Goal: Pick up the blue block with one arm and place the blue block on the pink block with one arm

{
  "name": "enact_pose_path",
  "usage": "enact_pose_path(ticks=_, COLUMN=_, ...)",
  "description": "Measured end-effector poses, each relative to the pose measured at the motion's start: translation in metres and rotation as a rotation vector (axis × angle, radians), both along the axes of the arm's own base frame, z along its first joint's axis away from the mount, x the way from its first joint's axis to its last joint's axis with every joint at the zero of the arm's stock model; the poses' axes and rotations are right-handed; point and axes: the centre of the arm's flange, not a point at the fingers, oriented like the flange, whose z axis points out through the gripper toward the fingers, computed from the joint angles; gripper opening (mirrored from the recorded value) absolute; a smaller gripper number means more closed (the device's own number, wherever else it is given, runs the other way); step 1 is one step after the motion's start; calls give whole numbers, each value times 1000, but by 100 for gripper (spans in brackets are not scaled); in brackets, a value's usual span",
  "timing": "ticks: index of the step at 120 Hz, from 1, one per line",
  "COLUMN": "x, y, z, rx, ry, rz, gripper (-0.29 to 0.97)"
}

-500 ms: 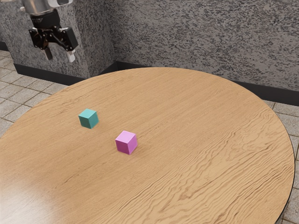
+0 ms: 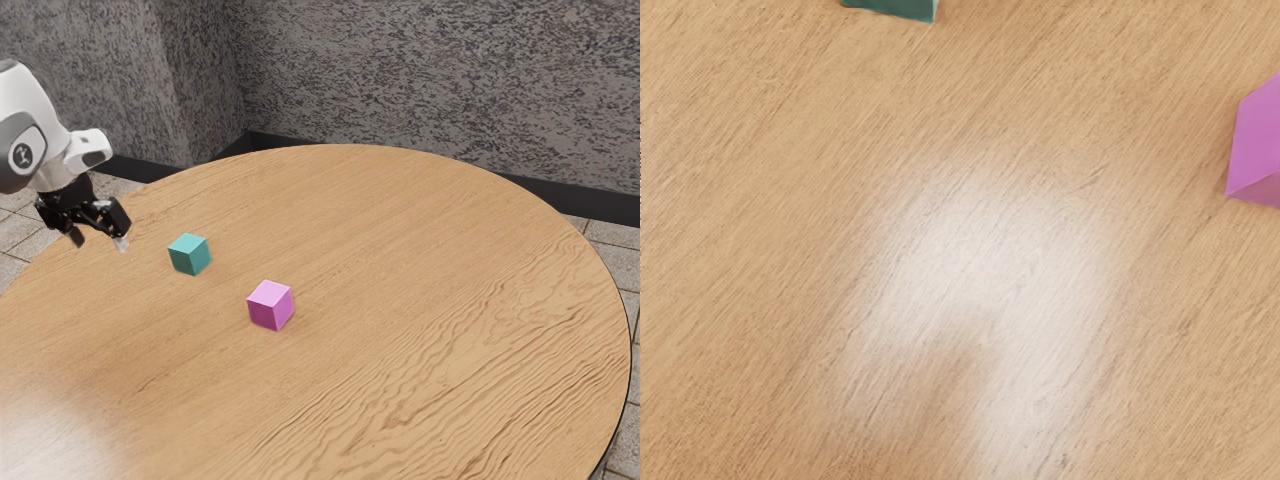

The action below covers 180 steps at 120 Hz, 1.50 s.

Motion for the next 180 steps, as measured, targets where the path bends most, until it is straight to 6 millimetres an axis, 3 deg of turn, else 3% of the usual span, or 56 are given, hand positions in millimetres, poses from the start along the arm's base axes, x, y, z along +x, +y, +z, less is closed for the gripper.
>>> enact_pose_path(ticks=11, x=-1, y=5, z=-30, rx=44, ry=-92, rz=-39, gripper=63)
enact_pose_path(ticks=21, x=1, y=36, z=-48, rx=93, ry=-156, rz=-37, gripper=63)
enact_pose_path(ticks=30, x=12, y=49, z=-72, rx=114, ry=-188, rz=-59, gripper=62)
enact_pose_path(ticks=36, x=22, y=49, z=-95, rx=102, ry=-204, rz=-67, gripper=62)
enact_pose_path(ticks=53, x=44, y=31, z=-136, rx=109, ry=-259, rz=-139, gripper=62)
enact_pose_path(ticks=64, x=49, y=29, z=-140, rx=127, ry=-303, rz=-184, gripper=61)
enact_pose_path(ticks=83, x=48, y=54, z=-163, rx=133, ry=-321, rz=-187, gripper=61)
enact_pose_path(ticks=105, x=70, y=62, z=-174, rx=166, ry=-377, rz=-242, gripper=61)
enact_pose_path(ticks=122, x=79, y=59, z=-191, rx=181, ry=-398, rz=-286, gripper=61)
enact_pose_path(ticks=149, x=103, y=42, z=-199, rx=189, ry=-443, rz=-357, gripper=61)
enact_pose_path(ticks=180, x=113, y=44, z=-206, rx=181, ry=-463, rz=-349, gripper=61)
